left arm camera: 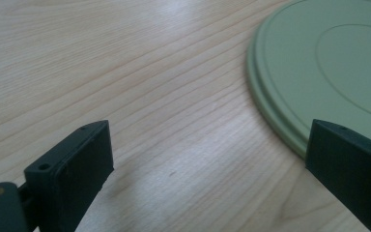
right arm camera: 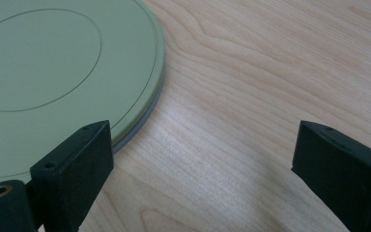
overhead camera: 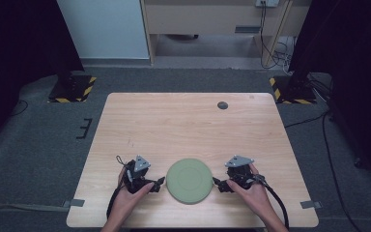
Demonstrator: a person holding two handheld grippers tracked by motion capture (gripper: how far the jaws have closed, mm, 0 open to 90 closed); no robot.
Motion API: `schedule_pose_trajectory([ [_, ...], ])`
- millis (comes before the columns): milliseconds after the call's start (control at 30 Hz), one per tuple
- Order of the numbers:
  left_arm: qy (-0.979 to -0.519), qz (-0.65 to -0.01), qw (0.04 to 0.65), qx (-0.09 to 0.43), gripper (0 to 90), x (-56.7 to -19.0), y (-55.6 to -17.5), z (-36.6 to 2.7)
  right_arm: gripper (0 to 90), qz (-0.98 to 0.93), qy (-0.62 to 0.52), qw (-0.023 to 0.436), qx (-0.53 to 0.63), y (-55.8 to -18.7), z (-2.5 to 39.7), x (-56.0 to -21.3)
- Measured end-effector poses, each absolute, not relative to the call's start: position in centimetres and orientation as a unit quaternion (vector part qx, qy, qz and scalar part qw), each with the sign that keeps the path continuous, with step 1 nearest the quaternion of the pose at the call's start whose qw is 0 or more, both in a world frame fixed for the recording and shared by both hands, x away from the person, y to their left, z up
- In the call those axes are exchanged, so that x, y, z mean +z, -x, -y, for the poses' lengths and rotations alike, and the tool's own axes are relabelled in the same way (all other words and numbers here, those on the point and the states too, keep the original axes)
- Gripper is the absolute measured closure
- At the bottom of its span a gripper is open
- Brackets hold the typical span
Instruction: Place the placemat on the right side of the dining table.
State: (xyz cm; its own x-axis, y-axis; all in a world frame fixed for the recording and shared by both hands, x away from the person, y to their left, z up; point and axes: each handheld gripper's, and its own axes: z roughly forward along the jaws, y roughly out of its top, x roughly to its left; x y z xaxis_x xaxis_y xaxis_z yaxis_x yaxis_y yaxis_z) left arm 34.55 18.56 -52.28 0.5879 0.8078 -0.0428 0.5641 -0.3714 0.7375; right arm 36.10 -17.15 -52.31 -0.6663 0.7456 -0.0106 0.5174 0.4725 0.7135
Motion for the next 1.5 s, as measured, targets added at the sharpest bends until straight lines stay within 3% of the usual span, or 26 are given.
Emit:
schedule_pose_trajectory([
  [633, -0.823, -0.416, 0.353, 0.158, 1.0, -52.9, -34.7, -17.4, 5.3, -0.845, -0.375, 0.159, 0.347, -35.9, 16.6, -52.8],
  [1500, -0.812, -0.429, 0.348, 0.188, 1.0, -52.9, -35.4, -16.9, 5.3, -0.836, -0.391, 0.175, 0.343, -36.5, 16.3, -52.7],
])
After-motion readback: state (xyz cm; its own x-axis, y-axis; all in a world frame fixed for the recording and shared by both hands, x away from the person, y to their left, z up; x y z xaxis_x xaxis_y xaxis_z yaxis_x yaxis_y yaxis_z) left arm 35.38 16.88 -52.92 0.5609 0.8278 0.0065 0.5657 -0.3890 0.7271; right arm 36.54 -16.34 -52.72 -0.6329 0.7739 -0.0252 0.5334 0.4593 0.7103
